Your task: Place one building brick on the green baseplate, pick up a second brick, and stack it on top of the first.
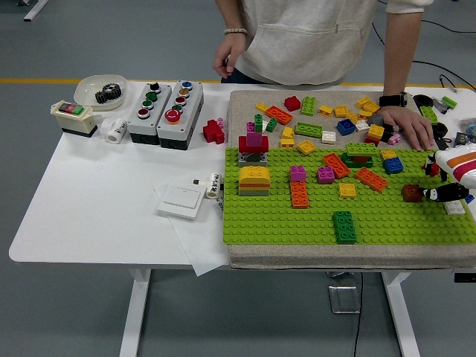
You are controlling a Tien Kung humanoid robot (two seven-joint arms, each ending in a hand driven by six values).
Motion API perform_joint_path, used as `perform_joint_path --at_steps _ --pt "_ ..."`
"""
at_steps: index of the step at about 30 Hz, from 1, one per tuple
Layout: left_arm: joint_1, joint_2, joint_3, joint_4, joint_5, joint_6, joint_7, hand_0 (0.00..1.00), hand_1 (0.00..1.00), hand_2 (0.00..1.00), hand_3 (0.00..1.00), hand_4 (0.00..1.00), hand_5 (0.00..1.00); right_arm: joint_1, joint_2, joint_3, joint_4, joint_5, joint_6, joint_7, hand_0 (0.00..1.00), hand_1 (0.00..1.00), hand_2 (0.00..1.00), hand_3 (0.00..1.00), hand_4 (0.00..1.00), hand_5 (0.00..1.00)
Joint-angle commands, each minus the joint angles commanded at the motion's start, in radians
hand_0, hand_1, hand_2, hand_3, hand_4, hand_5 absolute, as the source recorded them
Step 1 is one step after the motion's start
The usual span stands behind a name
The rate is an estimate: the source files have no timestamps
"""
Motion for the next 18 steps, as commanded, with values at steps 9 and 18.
perform_joint_path --at_steps 9,18 --pt "-0.002 0.000 0.001 0.000 -0.003 -0.001 0.000 0.811 0.783 0.774 0.599 0.670 0.678 0.000 -0.001 0.004 0.019 0.007 0.009 0.002 0.177 0.227 0.387 0.621 0.857 0.566" --pt "-0.003 0.000 0.003 0.000 -0.003 -0.001 0.000 0.809 0.783 0.773 0.599 0.670 0.677 0.010 -0.003 -0.037 0.024 0.027 0.038 0.016 0.180 0.228 0.388 0.634 0.886 0.573"
